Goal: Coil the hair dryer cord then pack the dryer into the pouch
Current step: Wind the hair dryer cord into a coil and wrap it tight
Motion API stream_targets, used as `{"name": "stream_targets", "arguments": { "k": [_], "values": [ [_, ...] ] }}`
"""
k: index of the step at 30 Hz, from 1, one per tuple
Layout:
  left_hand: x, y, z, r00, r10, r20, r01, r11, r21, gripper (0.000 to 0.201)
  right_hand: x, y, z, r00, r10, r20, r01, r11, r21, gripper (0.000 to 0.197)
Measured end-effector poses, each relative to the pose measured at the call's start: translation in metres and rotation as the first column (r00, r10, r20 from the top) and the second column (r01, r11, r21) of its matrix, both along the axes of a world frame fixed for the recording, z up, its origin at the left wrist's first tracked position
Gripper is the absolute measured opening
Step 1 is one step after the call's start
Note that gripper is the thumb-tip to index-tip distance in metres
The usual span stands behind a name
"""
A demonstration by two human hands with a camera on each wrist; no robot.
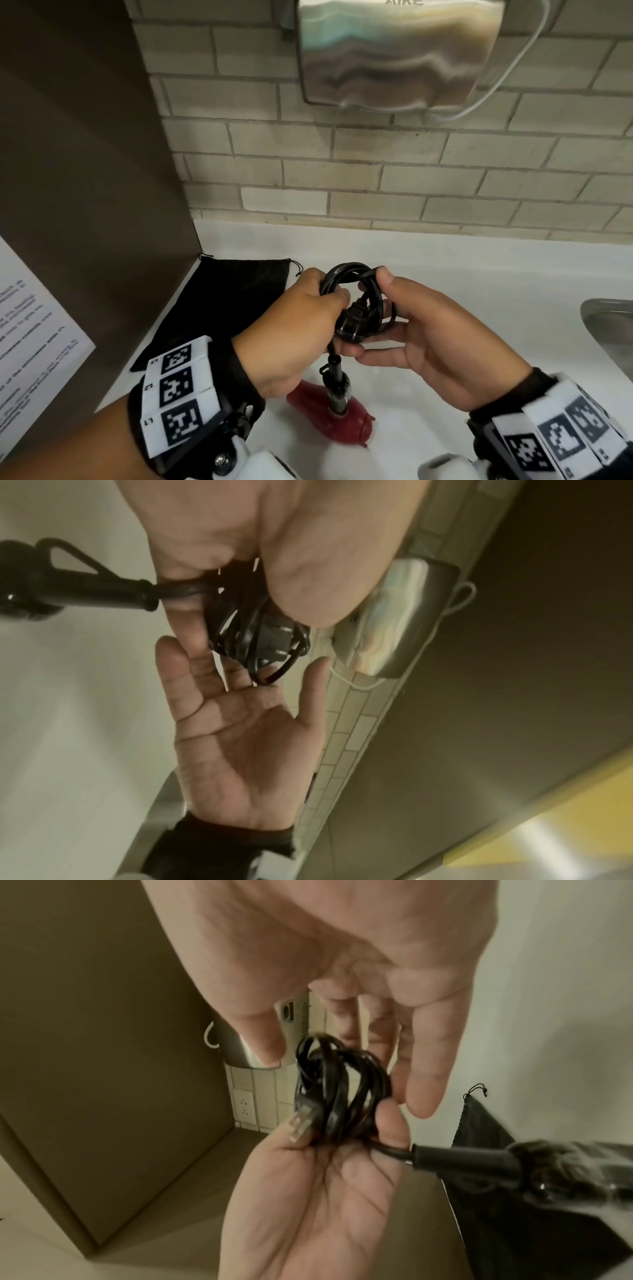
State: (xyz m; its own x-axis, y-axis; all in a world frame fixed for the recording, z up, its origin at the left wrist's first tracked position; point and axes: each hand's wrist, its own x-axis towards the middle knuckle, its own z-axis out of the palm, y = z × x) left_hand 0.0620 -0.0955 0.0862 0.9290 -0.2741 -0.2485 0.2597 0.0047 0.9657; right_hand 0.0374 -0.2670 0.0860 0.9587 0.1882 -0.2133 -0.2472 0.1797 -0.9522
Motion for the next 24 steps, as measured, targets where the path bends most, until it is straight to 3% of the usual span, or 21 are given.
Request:
{"name": "stream_targets", "arguments": {
  "k": [6, 10, 13, 15, 19, 24],
  "values": [
    [0.003, -0.007, 0.003, 0.997, -0.073, -0.041, 0.07, 0.996, -0.056, 0.023, 0.004, 0.0, -0.008, 0.999, -0.054, 0.0, 0.053, 0.995, 0.08, 0.037],
    [0.005, -0.006, 0.006, 0.994, -0.07, -0.086, 0.061, 0.993, -0.099, 0.024, 0.007, -0.006, -0.008, 0.999, 0.025, -0.021, -0.022, 0.99, 0.137, 0.033],
    [0.003, -0.006, 0.008, 0.991, -0.079, -0.108, 0.067, 0.992, -0.105, 0.01, 0.007, -0.01, 0.003, 0.994, 0.108, 0.0, -0.108, 0.993, 0.055, 0.022],
    [0.004, -0.007, 0.008, 0.992, -0.063, -0.107, 0.053, 0.994, -0.093, 0.017, 0.009, -0.011, 0.009, 0.99, 0.14, -0.005, -0.14, 0.99, -0.021, 0.024],
    [0.013, -0.007, 0.009, 0.996, -0.074, -0.042, 0.074, 0.997, -0.007, 0.009, 0.013, -0.011, 0.008, 0.999, 0.043, 0.02, -0.042, 0.996, -0.085, 0.026],
    [0.026, -0.003, 0.008, 0.987, -0.139, 0.085, 0.127, 0.983, 0.135, 0.045, 0.024, -0.021, 0.0, 0.993, -0.118, -0.002, 0.118, 0.989, -0.084, 0.024]
  ]
}}
